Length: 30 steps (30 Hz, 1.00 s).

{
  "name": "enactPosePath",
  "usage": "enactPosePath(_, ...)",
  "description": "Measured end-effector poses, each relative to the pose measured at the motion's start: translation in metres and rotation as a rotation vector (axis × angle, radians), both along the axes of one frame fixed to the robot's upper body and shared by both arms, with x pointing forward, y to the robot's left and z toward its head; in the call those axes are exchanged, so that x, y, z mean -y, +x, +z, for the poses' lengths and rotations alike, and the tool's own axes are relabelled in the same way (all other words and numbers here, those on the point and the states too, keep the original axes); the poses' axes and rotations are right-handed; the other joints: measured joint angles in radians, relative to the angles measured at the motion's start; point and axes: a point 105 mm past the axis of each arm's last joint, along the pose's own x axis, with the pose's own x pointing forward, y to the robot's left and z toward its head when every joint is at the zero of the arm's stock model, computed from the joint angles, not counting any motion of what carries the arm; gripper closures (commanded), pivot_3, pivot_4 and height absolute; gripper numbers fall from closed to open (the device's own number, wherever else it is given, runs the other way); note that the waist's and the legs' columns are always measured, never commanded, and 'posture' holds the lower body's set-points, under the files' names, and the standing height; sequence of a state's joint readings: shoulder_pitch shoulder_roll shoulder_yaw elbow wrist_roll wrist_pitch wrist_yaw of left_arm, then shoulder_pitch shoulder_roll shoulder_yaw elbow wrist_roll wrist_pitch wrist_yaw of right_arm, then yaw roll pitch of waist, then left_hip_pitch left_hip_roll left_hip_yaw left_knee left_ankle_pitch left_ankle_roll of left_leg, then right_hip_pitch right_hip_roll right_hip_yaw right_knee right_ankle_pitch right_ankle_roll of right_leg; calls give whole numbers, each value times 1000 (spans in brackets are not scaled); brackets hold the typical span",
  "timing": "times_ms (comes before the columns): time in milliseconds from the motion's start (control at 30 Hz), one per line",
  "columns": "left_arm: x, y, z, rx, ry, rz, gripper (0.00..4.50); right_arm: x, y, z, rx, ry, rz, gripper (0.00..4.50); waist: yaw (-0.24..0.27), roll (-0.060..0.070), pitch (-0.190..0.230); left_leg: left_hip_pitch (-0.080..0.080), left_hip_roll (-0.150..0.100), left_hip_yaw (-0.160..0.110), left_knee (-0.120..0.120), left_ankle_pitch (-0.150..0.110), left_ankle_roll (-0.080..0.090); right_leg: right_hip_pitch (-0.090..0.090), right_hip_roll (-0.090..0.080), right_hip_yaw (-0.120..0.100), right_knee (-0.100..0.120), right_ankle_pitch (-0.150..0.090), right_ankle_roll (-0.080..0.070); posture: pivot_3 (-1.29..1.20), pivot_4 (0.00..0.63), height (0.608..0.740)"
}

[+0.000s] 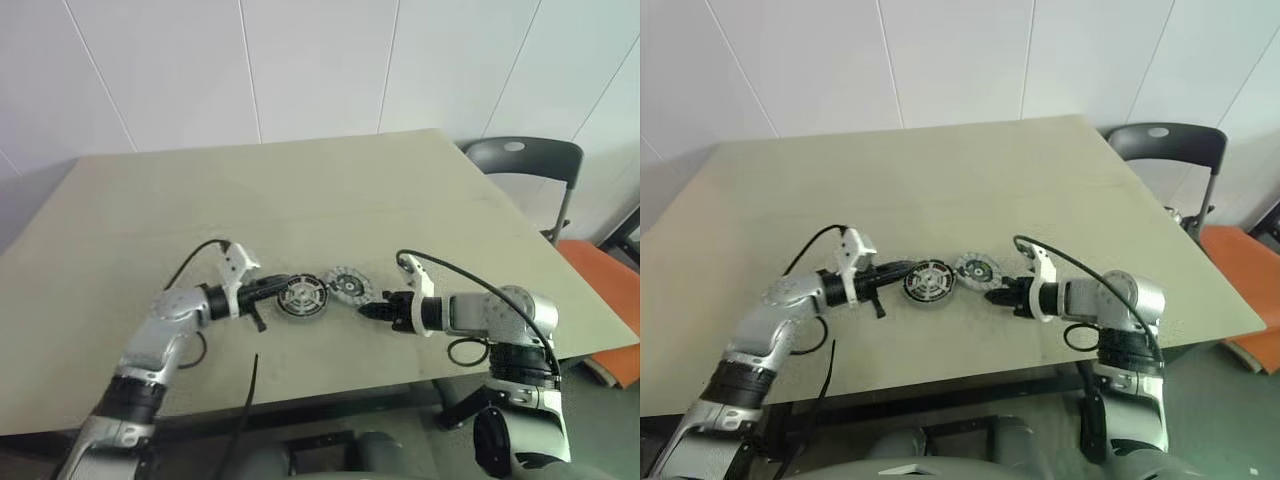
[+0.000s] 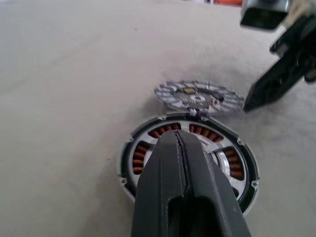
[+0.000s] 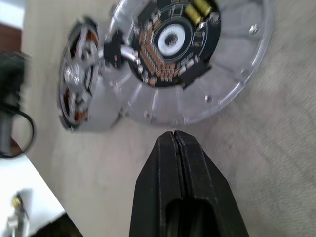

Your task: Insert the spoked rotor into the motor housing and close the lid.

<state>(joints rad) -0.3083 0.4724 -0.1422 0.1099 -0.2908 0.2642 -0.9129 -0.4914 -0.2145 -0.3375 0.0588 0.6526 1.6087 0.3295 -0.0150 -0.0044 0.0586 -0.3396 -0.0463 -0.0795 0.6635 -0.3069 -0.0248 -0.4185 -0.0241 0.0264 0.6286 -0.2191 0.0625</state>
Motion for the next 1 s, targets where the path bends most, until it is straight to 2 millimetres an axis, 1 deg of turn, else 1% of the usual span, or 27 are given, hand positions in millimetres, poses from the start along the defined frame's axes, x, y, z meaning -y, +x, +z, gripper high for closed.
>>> enactPosePath(67,4,1,-9,-22,22,-17,4500,0,1,0,0,1,-26,4482,0,0,0,0,0,0,0,0,0,0,0,0,0,0,0,0,0,740)
enactPosePath(133,9,2,-11,-38,-3,-26,4500,1,2,0,-2,-5,-50,4482,1,0,0,0,1,0,0,0,0,0,-1,0,0,-2,3,0,0,740)
enactPosePath(233,12,4,-11,-38,-3,-47,4500,2,3,0,-4,-7,-77,3917,0,0,0,0,1,0,0,0,0,0,0,0,1,-2,3,0,0,740)
enactPosePath(400,12,4,-11,-33,3,-65,4500,3,4,6,7,34,-94,2320,-1,0,0,0,1,0,0,0,0,0,0,0,1,-2,3,0,0,740)
enactPosePath(433,12,4,-11,-32,4,-68,4500,0,3,9,13,59,-81,1910,-1,0,0,0,1,0,0,0,0,0,0,0,1,-2,3,0,0,740)
enactPosePath(500,12,3,-11,-31,7,-71,4500,-8,1,16,25,125,-50,1278,-2,0,0,0,1,0,0,0,0,0,0,0,1,-2,3,0,0,740)
enactPosePath(533,12,3,-11,-30,7,-73,4500,-12,0,19,30,154,-36,884,-2,0,0,0,1,0,0,0,0,0,0,0,1,-2,4,0,0,740)
enactPosePath(567,12,3,-11,-29,7,-75,4500,-15,-1,21,31,182,-21,608,-2,0,0,0,1,0,0,0,0,0,0,0,1,-2,4,0,0,740)
enactPosePath(600,12,3,-11,-29,7,-76,4500,-16,-1,22,31,192,-14,186,-2,0,0,0,1,0,0,0,0,0,0,0,1,-2,4,0,0,740)
enactPosePath(633,12,3,-11,-29,7,-78,4500,-18,-2,23,31,199,-7,13,-2,0,0,0,1,0,0,0,0,0,1,0,1,-2,4,0,0,740)
enactPosePath(833,12,3,-11,-29,7,-82,4500,-17,-2,20,11,183,-16,13,-1,0,0,0,1,0,0,0,0,0,0,0,1,-2,4,0,0,740)
enactPosePath(933,12,2,-11,-30,8,-83,4500,-17,3,20,6,174,-44,13,-2,0,0,0,1,0,0,0,0,0,0,0,1,-2,4,0,0,740)
enactPosePath(1000,12,2,-11,-30,7,-84,4500,-17,8,15,-6,154,-83,13,-1,0,0,0,2,0,0,0,0,0,1,0,1,-2,4,0,0,740)
